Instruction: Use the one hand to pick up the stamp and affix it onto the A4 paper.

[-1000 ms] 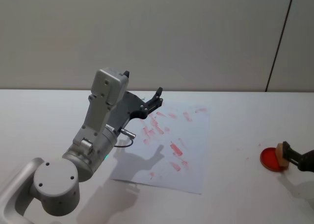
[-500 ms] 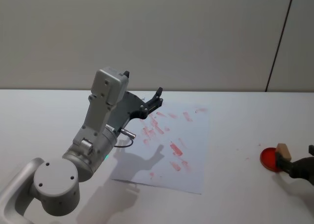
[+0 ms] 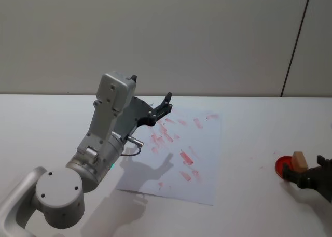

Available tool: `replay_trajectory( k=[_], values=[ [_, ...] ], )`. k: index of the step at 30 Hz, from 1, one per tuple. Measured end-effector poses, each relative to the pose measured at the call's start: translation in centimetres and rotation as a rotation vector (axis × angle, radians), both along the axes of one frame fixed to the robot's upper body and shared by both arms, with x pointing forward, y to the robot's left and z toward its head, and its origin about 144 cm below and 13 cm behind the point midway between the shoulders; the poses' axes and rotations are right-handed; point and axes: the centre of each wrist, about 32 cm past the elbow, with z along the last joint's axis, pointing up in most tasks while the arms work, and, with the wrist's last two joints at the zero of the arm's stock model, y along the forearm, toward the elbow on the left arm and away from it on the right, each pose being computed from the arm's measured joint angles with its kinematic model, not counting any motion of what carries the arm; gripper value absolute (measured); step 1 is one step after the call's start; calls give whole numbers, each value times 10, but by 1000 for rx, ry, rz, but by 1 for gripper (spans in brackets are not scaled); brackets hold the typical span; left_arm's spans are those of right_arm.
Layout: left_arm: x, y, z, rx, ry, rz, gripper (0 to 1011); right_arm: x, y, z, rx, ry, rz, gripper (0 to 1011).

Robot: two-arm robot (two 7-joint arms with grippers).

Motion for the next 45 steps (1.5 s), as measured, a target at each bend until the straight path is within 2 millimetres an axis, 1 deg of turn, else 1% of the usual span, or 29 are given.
replay_trajectory(
  k=[4,5,6,7,12,13,14,15,17,18,20,21,22,23,25,26,27,30,39,45],
  values=[
    [0,0,0,0,0,0,1003,2,1,-1,0,3,3,941],
    [0,0,0,0,0,0,1003,2,2,-1,0,5,3,902],
    [0,0,0,0,0,0,1003,3,2,-1,0,5,4,902],
    [0,0,0,0,0,0,1003,3,2,-1,-1,6,4,856],
    [0,0,0,0,0,0,1003,4,3,-1,-1,9,6,731],
    [0,0,0,0,0,0,1003,4,3,-2,-1,9,6,689],
    [0,0,0,0,0,0,1003,5,3,-2,-1,10,6,676],
    [0,0,0,0,0,0,1003,5,3,-2,-1,10,7,607],
    [0,0,0,0,0,0,1003,5,3,-2,-1,11,7,567],
    [0,0,0,0,0,0,1003,5,3,-2,-1,11,7,507],
    [0,0,0,0,0,0,1003,6,4,-2,-1,11,7,476],
    [0,0,0,0,0,0,1003,6,4,-2,-1,12,7,408],
    [0,0,0,0,0,0,1003,6,4,-2,-1,12,8,389],
    [0,0,0,0,0,0,1003,6,4,-2,-1,12,8,346],
    [0,0,0,0,0,0,1003,6,4,-2,-1,13,8,332],
    [0,0,0,0,0,0,1003,6,4,-2,-1,13,8,275],
    [0,0,0,0,0,0,1003,6,4,-2,-1,13,8,248],
    [0,0,0,0,0,0,1003,6,4,-2,-1,13,9,219],
    [0,0,0,0,0,0,1003,8,5,0,6,-14,18,220],
    [0,0,0,0,0,0,1003,12,9,7,34,-68,47,220]
  ],
)
